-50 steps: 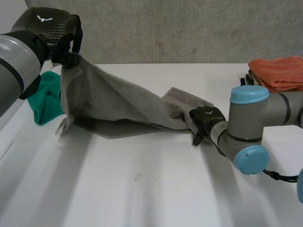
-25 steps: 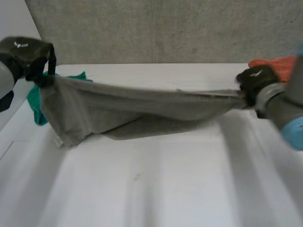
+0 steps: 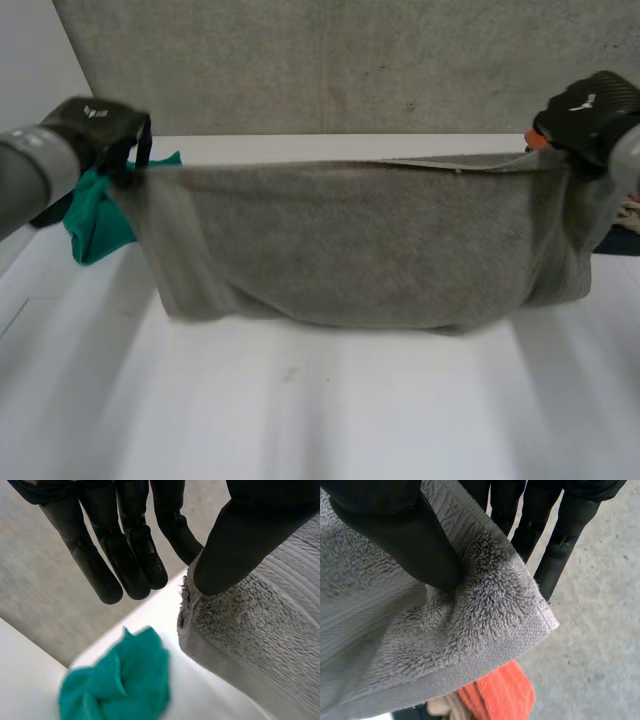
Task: Fold the laundry.
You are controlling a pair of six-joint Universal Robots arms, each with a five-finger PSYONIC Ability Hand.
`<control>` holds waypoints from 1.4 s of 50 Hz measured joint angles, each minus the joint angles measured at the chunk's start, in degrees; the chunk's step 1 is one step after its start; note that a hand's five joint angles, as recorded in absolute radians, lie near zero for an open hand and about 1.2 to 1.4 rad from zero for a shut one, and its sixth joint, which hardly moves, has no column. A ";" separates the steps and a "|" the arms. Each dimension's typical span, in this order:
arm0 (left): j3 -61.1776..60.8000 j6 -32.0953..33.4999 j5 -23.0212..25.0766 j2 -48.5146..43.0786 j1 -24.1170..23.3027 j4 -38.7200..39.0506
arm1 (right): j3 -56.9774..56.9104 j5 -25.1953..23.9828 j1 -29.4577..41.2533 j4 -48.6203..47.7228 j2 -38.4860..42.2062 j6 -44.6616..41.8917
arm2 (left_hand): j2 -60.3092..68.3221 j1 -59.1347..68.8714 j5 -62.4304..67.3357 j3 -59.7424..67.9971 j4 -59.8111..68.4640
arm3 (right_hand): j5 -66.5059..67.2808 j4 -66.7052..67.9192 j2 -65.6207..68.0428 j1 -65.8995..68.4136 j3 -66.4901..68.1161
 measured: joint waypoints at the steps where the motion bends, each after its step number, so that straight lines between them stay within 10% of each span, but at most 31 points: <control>1: 3.04 -0.33 -1.28 -2.43 -0.66 2.55 | -1.83 0.18 0.70 -1.97 2.30 -0.98 | 0.00 0.00 0.00 0.00 0.00 | 0.00 0.00 0.00 0.00 0.00; 18: 27.99 -17.93 -7.02 -9.56 -1.49 40.98 | -22.51 10.59 4.20 -56.52 15.99 16.47 | 0.01 0.00 0.00 0.01 0.01 | 0.23 0.20 0.00 0.00 0.32; 29: 17.89 -18.44 -9.99 -11.56 1.15 39.72 | -14.62 7.40 5.28 -46.27 16.90 18.14 | 0.01 0.00 0.00 0.01 0.01 | 0.29 0.35 0.00 0.00 0.32; 42: -5.90 -12.96 -2.21 -16.52 2.04 45.99 | -4.69 5.96 6.26 -31.85 26.68 17.14 | 0.01 0.00 0.00 0.01 0.01 | 0.28 0.39 0.00 0.00 0.32; 52: -19.38 1.43 0.53 -10.85 3.08 31.86 | 1.02 6.11 5.88 -18.37 25.67 13.31 | 0.01 0.00 0.00 0.01 0.01 | 0.29 0.39 0.00 0.00 0.32; 70: -35.52 28.36 5.99 11.61 6.70 -13.47 | 26.01 1.15 -4.04 9.74 -0.91 -14.53 | 0.01 0.00 0.00 0.01 0.01 | 0.29 0.62 0.00 0.00 0.32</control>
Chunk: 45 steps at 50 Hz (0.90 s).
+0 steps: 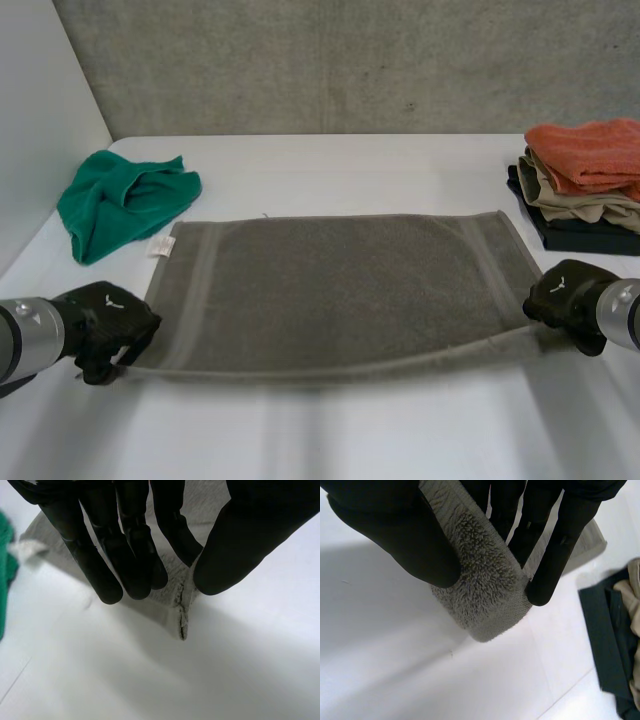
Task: Fold the laundry.
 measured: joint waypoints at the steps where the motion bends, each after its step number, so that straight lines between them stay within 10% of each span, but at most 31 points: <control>1: 0.40 0.47 0.47 0.18 -0.22 -0.31 | 0.18 -0.60 -0.12 -0.29 -0.11 -0.31 | 0.00 0.00 0.00 0.00 0.00 | 0.00 0.00 0.00 0.00 0.00; 33: 58.13 -12.57 -20.00 -43.25 -15.27 20.61 | -41.84 7.65 7.99 -31.98 37.48 14.77 | -0.15 0.00 0.59 -0.15 -0.19 | -8.96 -8.67 -8.27 -7.76 -8.43; 39: 62.77 -12.34 -19.48 -46.74 -16.78 20.94 | -45.57 8.15 8.61 -36.57 42.61 13.04 | -51.82 -53.78 -49.49 -51.23 -52.41 | -55.93 -55.26 -54.37 -53.77 -54.76; 45: 60.83 -12.42 -19.31 -45.63 -18.35 23.29 | -43.11 9.17 9.07 -42.76 41.89 14.99 | -57.16 -55.17 -54.01 -56.54 -57.37 | -56.92 -57.35 -55.69 -54.81 -56.33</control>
